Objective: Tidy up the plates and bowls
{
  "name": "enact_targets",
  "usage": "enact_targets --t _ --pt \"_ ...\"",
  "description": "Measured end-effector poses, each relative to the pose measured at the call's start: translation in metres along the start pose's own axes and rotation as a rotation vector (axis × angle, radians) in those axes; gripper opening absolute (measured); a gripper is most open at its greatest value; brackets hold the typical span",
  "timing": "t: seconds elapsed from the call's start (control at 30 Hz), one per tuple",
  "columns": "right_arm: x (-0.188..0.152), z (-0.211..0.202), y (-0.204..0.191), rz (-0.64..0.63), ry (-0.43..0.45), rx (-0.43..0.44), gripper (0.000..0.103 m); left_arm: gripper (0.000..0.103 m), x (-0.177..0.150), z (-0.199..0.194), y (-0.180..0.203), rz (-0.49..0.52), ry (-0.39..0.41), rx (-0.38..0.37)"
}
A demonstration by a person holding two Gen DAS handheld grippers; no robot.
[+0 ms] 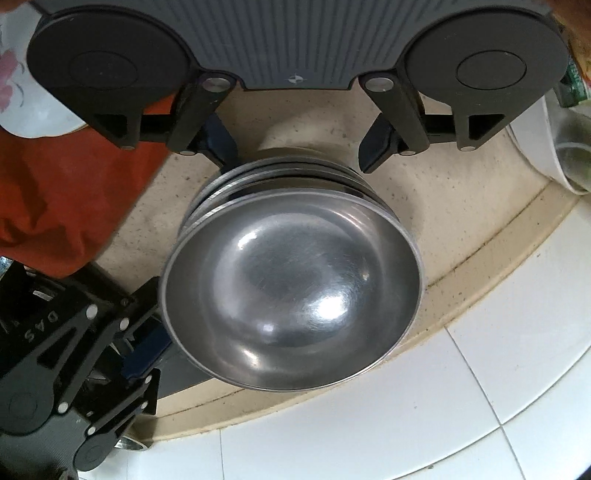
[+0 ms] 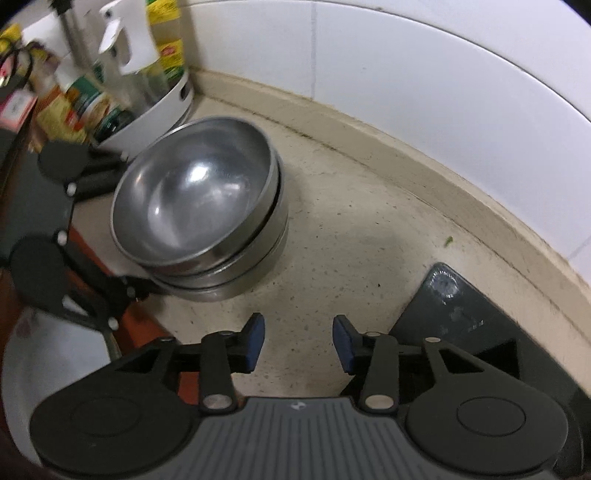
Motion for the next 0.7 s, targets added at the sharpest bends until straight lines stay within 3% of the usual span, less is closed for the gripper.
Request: enact_targets --t 0.37,0.7 --pt "0.017 0.023 -0.005 -0.160 0.002 0.044 0.037 0.084 -0.008 -0.005 -0.011 0.050 0.019 -0.009" --pt "0.023 0.041 -0.009 -0.318 -0.024 0.088 0.037 0.086 -0.010 -0.005 -0.016 0.053 0.077 -0.092"
Point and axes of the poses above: each gripper's, at about its wrist camera, not at the fingertips, and z roughly the way its jaws point, y to its right, x to its top, the point moved 8 cm from there along z, roughly the way its jaws point, and after that the axes turned 10 degrees about -z, right-handed, at the moved point
